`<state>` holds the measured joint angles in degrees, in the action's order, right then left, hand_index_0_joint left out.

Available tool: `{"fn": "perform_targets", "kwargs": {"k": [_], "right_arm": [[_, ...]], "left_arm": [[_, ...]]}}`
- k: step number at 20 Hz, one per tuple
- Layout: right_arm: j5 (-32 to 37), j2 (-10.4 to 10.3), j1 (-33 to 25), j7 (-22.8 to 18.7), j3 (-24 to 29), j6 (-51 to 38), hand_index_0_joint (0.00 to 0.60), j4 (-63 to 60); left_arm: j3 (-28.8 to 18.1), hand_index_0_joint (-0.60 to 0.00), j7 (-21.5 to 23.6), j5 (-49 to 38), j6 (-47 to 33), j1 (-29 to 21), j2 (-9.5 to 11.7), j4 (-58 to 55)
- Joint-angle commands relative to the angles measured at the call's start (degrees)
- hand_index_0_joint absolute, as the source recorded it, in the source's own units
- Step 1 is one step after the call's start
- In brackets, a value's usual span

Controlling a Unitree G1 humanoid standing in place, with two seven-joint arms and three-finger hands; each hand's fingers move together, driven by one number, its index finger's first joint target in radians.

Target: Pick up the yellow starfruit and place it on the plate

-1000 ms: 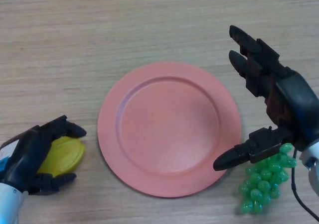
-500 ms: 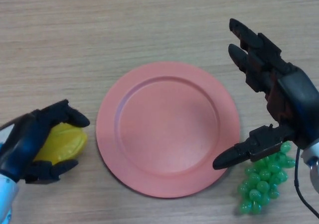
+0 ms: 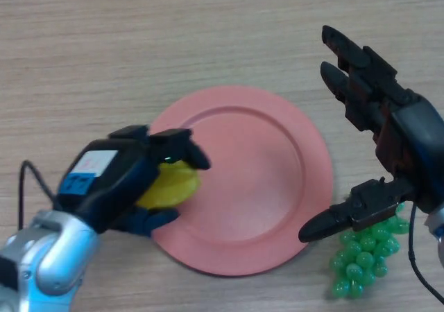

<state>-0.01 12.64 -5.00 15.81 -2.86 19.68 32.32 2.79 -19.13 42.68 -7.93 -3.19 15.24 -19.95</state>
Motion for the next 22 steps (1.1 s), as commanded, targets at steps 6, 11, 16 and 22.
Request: {"fn": "perform_targets", "kwargs": {"k": [6, 11, 16, 22], "right_arm": [[3.3, 1.7, -1.7, -1.1, 4.9, -7.9, 0.000, 2.6], [2.7, 1.8, -1.0, -0.8, 4.9, -6.9, 0.000, 3.3], [-0.8, 1.9, -1.5, -1.5, 4.9, -8.5, 0.000, 1.2], [-3.6, 1.3, -1.4, -3.1, 4.0, -12.6, 0.000, -1.5]], "left_arm": [[2.8, -0.600, 7.1, 4.2, -0.3, -6.5, -2.9, 2.8], [3.3, -0.201, 9.5, 1.9, 0.7, -7.1, -3.2, 3.0], [-0.4, 0.000, 14.1, 2.1, 0.7, -5.4, -1.6, 2.6], [-5.6, 0.000, 15.6, -31.1, 6.8, -6.3, -1.4, -6.2]]}}
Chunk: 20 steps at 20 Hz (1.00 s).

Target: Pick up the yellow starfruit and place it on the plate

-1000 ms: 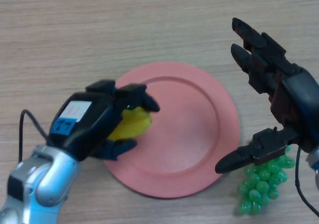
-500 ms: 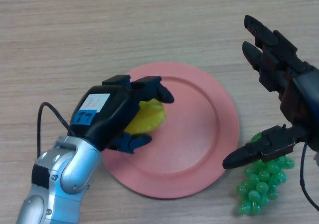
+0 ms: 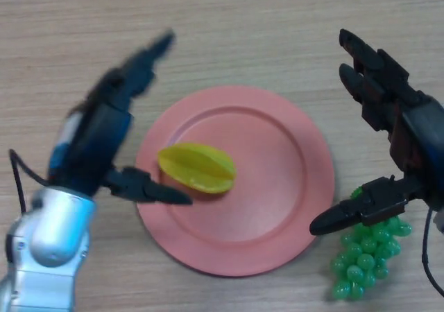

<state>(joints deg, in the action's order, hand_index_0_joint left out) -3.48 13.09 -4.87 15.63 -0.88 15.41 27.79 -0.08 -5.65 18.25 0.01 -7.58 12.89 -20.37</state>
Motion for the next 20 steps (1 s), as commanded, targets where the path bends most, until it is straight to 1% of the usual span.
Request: {"fn": "perform_targets", "kwargs": {"k": [1, 2, 3, 4, 5, 7, 8, 10, 11, 13, 14, 17, 19, 20], "right_arm": [[-0.1, 0.8, -1.5, -3.0, 2.0, -8.6, 0.000, 3.1], [0.6, 1.0, -1.6, -3.0, 2.5, -8.6, 0.000, 3.0], [0.6, 1.1, -1.7, -2.8, 2.7, -8.7, 0.000, 2.9], [0.9, 1.3, -1.3, -2.6, 3.2, -9.7, 0.000, 2.7], [1.2, 1.3, -1.2, -2.5, 3.5, -10.0, 0.000, 2.7], [3.2, 1.3, -0.4, -3.6, 4.7, -11.4, 0.000, 2.5], [3.8, 1.6, -0.4, -4.4, 5.3, -12.5, 0.000, 2.0], [4.3, 2.0, -0.3, -4.5, 6.2, -13.8, 0.000, 1.2], [4.3, 2.1, -0.3, -4.5, 6.3, -14.0, 0.000, 1.0], [2.9, 2.4, -0.9, -3.2, 5.6, -14.0, 0.000, -0.2], [4.1, 2.2, -1.4, -2.5, 5.4, -13.5, 0.000, -1.2], [5.5, 2.2, -1.8, -2.7, 5.7, -14.3, 0.000, -2.0], [4.9, 2.1, -2.2, -3.2, 5.1, -14.8, 0.000, -2.8], [4.4, 2.1, -2.5, -2.9, 4.8, -14.5, 0.000, -3.1]], "left_arm": [[-3.2, 0.000, 0.7, -11.0, 1.3, -1.7, 1.0, -7.8], [-5.5, 0.000, -1.7, -21.2, 8.1, -1.4, 1.7, -12.2], [-6.5, 0.000, -1.7, -23.5, 9.5, -1.5, 2.2, -12.7], [-8.7, 0.000, -2.4, -28.4, 8.9, -1.2, 3.2, -12.0], [-9.2, 0.000, -2.4, -29.8, 8.9, -1.2, 3.6, -11.7], [-10.4, 0.000, -1.0, -32.7, 9.1, -1.7, 4.3, -11.2], [-10.9, 0.000, -0.1, -29.2, 3.6, -1.3, 4.8, -9.2], [-11.2, 0.000, 0.3, -25.8, -0.4, -1.3, 5.2, -6.1], [-11.2, 0.000, 0.4, -25.4, -1.0, -1.2, 5.2, -5.5], [-10.7, 0.000, 0.9, -21.9, -1.6, -0.9, 5.2, -4.0], [-10.6, 0.000, 1.3, -19.5, -3.4, -0.6, 5.1, -2.9], [-11.0, 0.000, 0.6, -19.1, -4.8, 0.1, 5.1, -2.1], [-12.0, 0.000, -0.2, -19.5, -6.3, 0.1, 5.6, -1.3], [-13.0, 0.000, -1.1, -19.1, -6.6, -1.0, 6.8, -0.4]]}}
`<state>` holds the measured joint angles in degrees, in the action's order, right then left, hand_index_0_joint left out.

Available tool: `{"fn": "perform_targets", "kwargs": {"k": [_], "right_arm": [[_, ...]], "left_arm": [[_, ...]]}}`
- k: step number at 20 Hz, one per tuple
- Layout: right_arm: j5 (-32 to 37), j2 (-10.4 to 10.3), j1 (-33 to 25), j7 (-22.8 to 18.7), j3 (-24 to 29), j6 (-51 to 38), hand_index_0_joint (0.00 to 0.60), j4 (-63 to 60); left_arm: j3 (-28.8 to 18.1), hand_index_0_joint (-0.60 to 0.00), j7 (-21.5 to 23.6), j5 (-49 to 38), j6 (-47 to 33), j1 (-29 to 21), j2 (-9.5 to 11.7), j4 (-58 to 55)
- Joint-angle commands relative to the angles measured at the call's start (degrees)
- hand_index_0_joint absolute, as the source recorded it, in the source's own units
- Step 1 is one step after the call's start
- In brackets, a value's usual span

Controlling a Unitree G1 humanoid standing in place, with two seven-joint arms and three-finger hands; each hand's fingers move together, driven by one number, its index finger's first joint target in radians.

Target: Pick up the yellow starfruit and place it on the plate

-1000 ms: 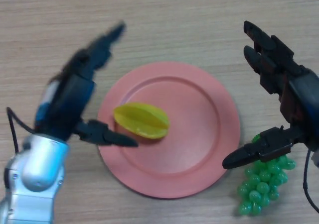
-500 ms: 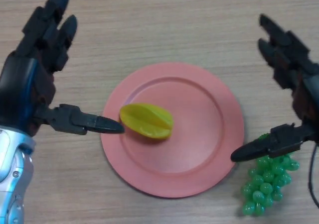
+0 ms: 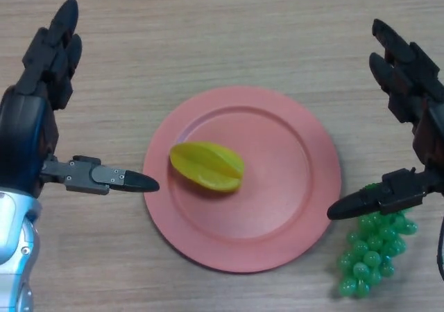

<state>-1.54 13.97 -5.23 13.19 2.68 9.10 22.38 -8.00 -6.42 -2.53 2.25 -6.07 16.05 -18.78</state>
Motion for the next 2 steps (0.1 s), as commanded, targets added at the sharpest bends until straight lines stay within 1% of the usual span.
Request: {"fn": "perform_targets", "kwargs": {"k": [1, 2], "right_arm": [[2.6, 1.2, -2.2, -0.3, 1.2, -8.1, 0.000, 2.3], [2.5, 1.0, -2.9, -0.8, 0.9, -8.7, 0.000, 2.1]], "left_arm": [[-5.4, 0.000, -0.7, 1.9, -9.1, -2.8, 4.0, -1.8], [-6.0, 0.000, -1.2, 1.8, -9.7, -2.7, 4.4, -1.5]]}}
